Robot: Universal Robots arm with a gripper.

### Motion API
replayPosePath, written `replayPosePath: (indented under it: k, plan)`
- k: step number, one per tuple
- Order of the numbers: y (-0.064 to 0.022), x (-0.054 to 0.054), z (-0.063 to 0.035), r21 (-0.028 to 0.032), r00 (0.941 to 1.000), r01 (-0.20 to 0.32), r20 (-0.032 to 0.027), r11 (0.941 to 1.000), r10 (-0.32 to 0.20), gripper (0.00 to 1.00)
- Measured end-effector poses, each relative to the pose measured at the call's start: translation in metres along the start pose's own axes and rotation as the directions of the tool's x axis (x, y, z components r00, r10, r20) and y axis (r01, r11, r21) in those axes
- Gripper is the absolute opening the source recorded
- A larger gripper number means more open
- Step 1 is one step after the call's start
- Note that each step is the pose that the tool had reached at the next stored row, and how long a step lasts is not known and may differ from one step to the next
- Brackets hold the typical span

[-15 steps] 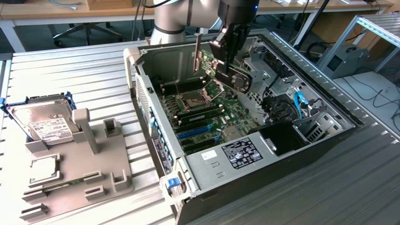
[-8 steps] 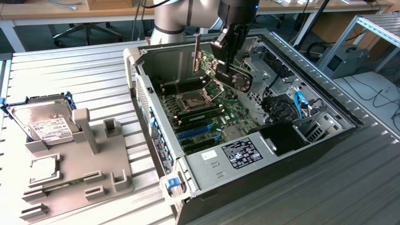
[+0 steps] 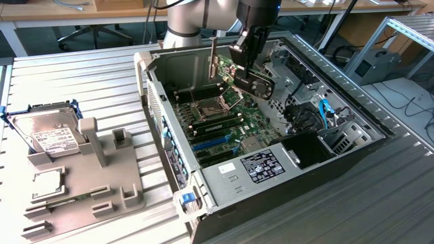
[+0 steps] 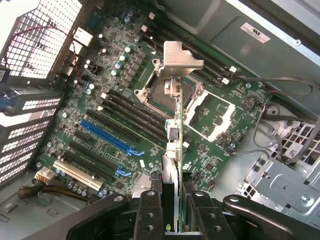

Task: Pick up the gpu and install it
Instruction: 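Insert the gpu into the slot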

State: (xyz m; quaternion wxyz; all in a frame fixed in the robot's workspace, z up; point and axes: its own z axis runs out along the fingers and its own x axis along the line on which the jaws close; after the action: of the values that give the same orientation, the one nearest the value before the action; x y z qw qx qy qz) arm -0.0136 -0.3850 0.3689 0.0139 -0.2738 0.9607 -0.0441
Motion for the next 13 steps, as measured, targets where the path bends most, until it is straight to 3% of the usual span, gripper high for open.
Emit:
replayPosePath:
  k: [13]
  plan:
    - [0.0000,0.0000,0.0000,0.0001,0.9981,0.061,0.0057,0.9981,-0.061,0.26]
